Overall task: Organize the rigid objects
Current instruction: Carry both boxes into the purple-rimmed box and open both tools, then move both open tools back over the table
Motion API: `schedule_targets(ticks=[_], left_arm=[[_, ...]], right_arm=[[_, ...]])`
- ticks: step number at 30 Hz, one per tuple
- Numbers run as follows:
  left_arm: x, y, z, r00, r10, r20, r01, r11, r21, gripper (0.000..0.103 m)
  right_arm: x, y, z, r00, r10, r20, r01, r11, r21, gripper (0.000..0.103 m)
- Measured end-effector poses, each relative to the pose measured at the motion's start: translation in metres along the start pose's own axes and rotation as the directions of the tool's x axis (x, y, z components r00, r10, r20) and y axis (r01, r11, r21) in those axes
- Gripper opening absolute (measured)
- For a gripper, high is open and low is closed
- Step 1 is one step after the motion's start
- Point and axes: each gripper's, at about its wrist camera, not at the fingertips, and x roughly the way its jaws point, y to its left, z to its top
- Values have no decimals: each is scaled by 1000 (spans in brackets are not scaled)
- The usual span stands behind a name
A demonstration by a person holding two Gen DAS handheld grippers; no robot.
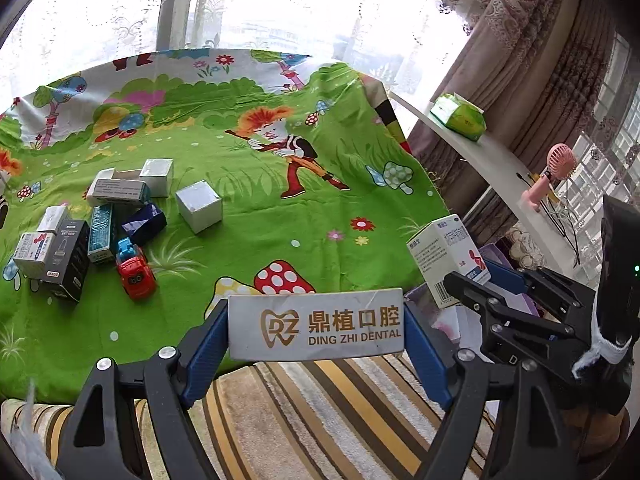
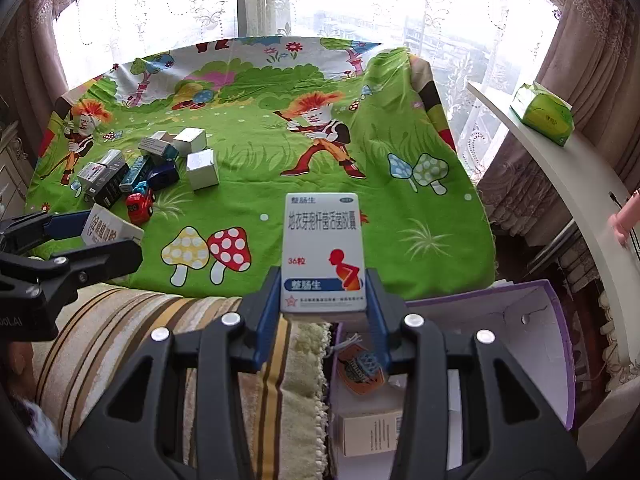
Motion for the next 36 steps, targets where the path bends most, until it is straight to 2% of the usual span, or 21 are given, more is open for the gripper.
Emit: schedule_targets(ticks=[7, 12, 16, 18, 20, 22, 24, 29, 32, 36], left_arm=[[9, -62, 0, 997, -77, -20, 79, 984, 158, 83], [17, -93, -2, 991, -126, -54, 134, 967, 218, 83], [25, -113, -4, 978, -186, -93, 204, 947, 250, 83], [28, -119, -5, 971, -211, -111, 234, 938, 256, 84], [30, -120, -5, 969, -213, -123, 238, 938, 252, 84], [31, -117, -5, 974, -191, -121, 216, 946, 243, 84], [29, -112, -3, 984, -142, -106, 164, 958, 237, 84], [16, -97, 3, 999, -41, -9, 42, 967, 252, 84], [1, -82, 9, 996, -15, 93, -9, 969, 246, 84], [-17, -61, 17, 978, 47, 203, -102, 956, 273, 84]], right_arm=[[-14, -60, -24, 996, -86, -11, 87, 990, 109, 44], [-20, -91, -35, 993, -112, -21, 114, 978, 173, 45], [-22, -104, -38, 991, -131, -27, 134, 968, 210, 46], [-24, -108, -39, 992, -128, -18, 129, 964, 234, 54], [-28, -110, -39, 992, -128, 5, 122, 960, 253, 71], [-32, -108, -37, 991, -133, 24, 123, 960, 251, 77], [-35, -104, -33, 991, -131, 38, 118, 962, 245, 78], [-37, -89, -24, 989, -133, 60, 116, 967, 226, 85], [-41, -82, -18, 988, -126, 89, 101, 963, 249, 88], [-43, -65, -7, 981, -125, 145, 92, 973, 210, 88]])
